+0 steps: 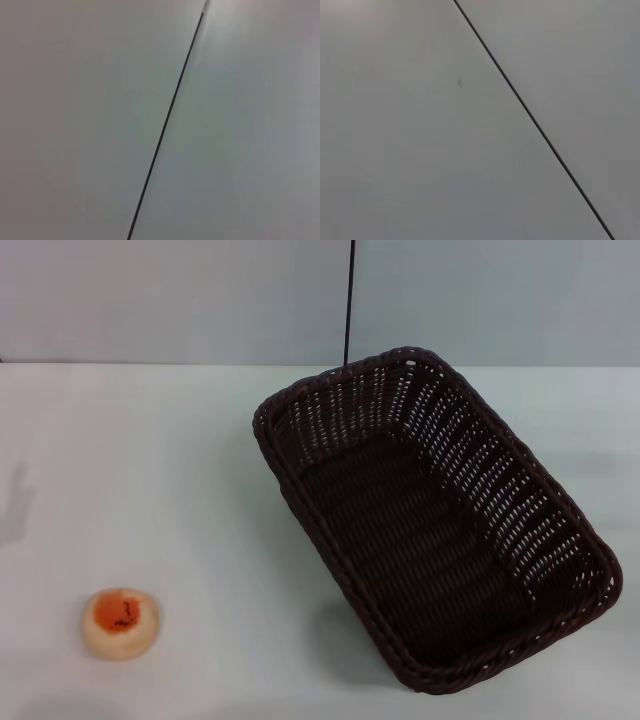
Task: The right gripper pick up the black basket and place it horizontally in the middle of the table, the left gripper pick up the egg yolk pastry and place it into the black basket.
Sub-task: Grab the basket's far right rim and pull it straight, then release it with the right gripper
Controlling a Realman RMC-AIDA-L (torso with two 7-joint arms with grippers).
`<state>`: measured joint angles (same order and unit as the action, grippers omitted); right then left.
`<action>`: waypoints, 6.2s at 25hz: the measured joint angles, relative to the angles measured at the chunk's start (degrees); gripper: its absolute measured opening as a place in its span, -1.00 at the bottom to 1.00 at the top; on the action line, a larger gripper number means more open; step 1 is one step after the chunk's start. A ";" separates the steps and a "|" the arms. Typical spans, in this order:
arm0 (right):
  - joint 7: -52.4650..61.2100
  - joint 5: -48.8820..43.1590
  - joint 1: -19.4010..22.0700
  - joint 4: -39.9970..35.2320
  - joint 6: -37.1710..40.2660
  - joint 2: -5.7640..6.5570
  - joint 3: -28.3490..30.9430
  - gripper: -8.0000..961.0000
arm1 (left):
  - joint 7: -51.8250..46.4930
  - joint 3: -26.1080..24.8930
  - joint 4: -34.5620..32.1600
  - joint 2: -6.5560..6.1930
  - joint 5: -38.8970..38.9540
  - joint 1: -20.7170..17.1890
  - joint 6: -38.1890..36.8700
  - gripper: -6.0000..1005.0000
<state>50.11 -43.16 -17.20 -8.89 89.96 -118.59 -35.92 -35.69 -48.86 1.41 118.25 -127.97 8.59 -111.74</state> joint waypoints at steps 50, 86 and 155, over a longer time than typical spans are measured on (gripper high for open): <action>79.10 -82.96 -15.80 -62.27 17.83 6.90 -1.44 0.42 | 1.83 3.64 3.95 0.40 -0.09 0.22 5.93 0.12; 81.74 -98.92 -22.76 -47.41 14.51 6.25 -10.72 0.41 | 1.07 5.20 4.56 0.48 -0.09 0.09 7.47 -0.08; 38.10 -79.79 -24.31 -42.40 20.51 11.17 -8.10 -0.49 | -4.90 5.25 5.27 0.31 -0.02 0.16 7.90 -0.11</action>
<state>88.22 -122.95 -41.51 -51.28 110.47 -107.41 -44.02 -40.58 -43.61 6.68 118.56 -127.98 8.75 -103.84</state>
